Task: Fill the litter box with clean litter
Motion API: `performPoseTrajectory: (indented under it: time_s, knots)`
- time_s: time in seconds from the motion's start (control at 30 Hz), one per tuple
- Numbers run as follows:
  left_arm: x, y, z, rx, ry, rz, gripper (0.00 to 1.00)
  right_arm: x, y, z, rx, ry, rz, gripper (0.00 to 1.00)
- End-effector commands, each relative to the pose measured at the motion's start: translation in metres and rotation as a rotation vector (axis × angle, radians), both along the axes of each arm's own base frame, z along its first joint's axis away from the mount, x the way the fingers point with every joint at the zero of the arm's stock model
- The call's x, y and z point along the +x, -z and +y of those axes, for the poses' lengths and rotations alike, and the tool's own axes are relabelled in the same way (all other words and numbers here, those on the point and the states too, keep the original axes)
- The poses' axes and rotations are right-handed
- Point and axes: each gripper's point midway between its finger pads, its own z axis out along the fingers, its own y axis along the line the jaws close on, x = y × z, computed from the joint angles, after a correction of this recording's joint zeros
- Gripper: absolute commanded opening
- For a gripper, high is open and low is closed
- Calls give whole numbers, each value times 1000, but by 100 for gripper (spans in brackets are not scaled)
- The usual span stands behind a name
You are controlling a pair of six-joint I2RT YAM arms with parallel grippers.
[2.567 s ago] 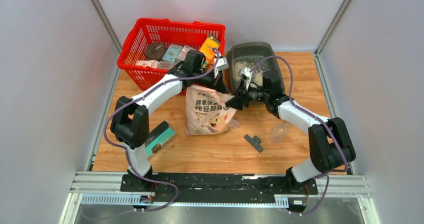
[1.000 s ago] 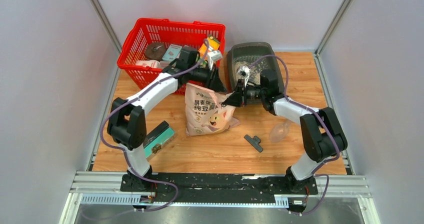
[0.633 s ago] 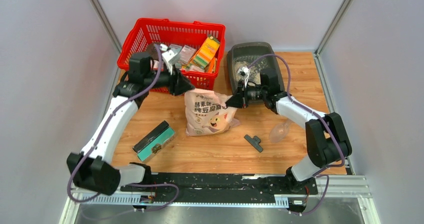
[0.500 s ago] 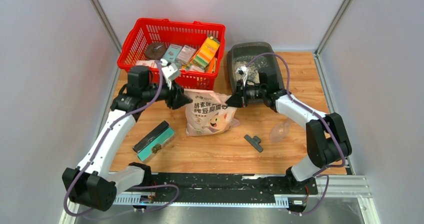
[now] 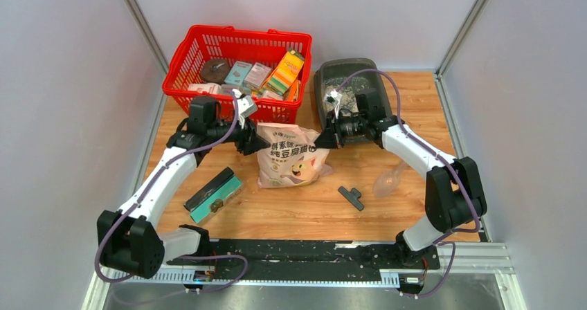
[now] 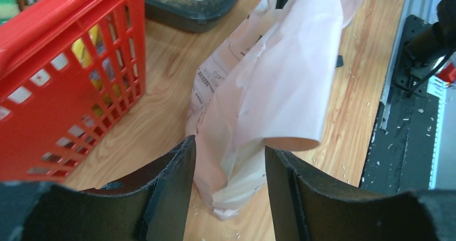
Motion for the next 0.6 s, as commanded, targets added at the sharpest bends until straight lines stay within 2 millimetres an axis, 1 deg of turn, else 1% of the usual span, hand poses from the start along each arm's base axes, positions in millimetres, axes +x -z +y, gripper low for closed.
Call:
performPoseTrajectory:
  time_s: [0.0,0.07,0.17,0.2,0.23,0.27,0.3,0.33,0.37,0.4,0.43,0.5,0.53,0.57]
  knots:
    - [-2,-21,-29,-77,108,-33,59,2,-43,6,68,-21,-86,2]
    - [-4,-18,-32,-73,114,-22,58,0,-45,6,86,-24,-87,3]
    - [-3,-9,-35,-73,88,37,56,-3,-41,7,105,-26,-77,4]
    - [-2,-8,-35,-71,81,49,52,-4,-38,8,110,-18,-44,6]
    - [-1,-5,-33,-60,65,64,50,-2,-40,9,121,-18,-62,6]
    - [1,-4,-32,-54,61,75,47,-3,-34,9,123,-17,-47,7]
    - [1,-4,-31,-46,55,85,41,-2,-31,9,127,-16,-36,7]
    - [1,-1,-28,-33,40,111,38,0,-34,10,144,-6,-24,7]
    - [3,-2,-27,-32,35,121,33,2,-36,11,164,-8,-31,7]
    - [5,-2,-24,-30,25,128,24,2,-35,11,176,-8,-20,4]
    - [9,0,-18,-28,-5,152,18,6,-37,10,194,1,-1,2]
    - [12,-1,-13,-36,-29,171,9,6,-42,8,212,-6,24,0]
    - [14,-1,-9,-45,-54,191,7,11,-45,4,221,6,32,0]
    - [18,0,-3,-51,-81,205,6,9,-49,2,233,2,68,0]
